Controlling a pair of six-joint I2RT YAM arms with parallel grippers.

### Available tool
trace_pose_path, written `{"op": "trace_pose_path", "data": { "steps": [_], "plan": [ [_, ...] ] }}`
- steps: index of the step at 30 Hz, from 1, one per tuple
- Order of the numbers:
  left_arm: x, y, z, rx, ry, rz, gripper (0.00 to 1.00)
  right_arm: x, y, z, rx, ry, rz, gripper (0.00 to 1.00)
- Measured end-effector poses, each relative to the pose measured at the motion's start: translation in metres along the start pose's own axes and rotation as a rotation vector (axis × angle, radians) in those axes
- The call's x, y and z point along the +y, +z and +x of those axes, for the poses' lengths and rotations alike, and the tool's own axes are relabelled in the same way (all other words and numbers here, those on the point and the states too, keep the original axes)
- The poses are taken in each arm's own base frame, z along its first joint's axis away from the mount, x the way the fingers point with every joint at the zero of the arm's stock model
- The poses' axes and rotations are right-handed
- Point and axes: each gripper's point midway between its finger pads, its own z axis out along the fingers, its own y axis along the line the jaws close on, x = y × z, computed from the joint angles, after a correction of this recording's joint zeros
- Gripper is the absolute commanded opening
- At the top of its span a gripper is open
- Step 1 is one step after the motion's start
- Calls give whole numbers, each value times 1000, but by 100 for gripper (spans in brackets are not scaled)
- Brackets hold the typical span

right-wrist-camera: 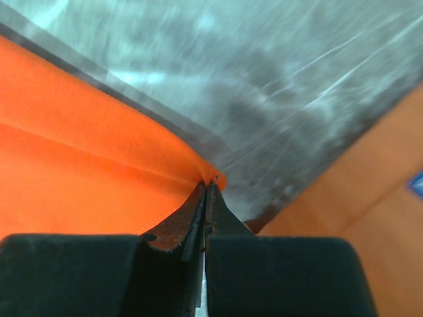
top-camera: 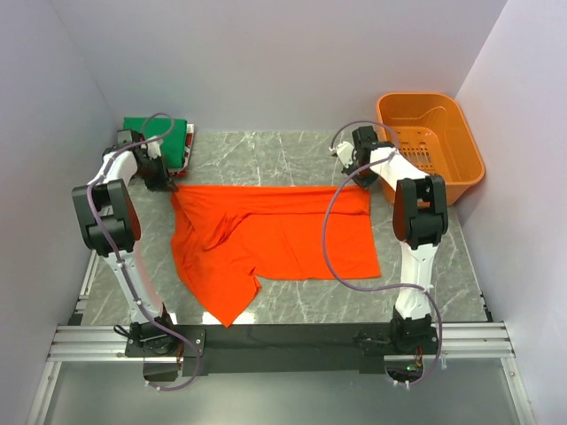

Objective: Fold and stack the t-shirts
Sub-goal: Fold the tshirt

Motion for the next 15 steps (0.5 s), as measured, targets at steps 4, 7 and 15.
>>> {"op": "trace_pose_path", "data": {
  "steps": [4, 7, 15],
  "plan": [
    [-4, 12, -29, -54, 9, 28, 2, -13, 2, -24, -36, 11, 51, 0],
    [-4, 28, -47, -72, 11, 39, 7, -20, 12, -37, -41, 15, 95, 0],
    [-13, 36, -64, -70, 86, 94, 64, -27, 19, -61, -32, 54, 130, 70]
  ]
}}
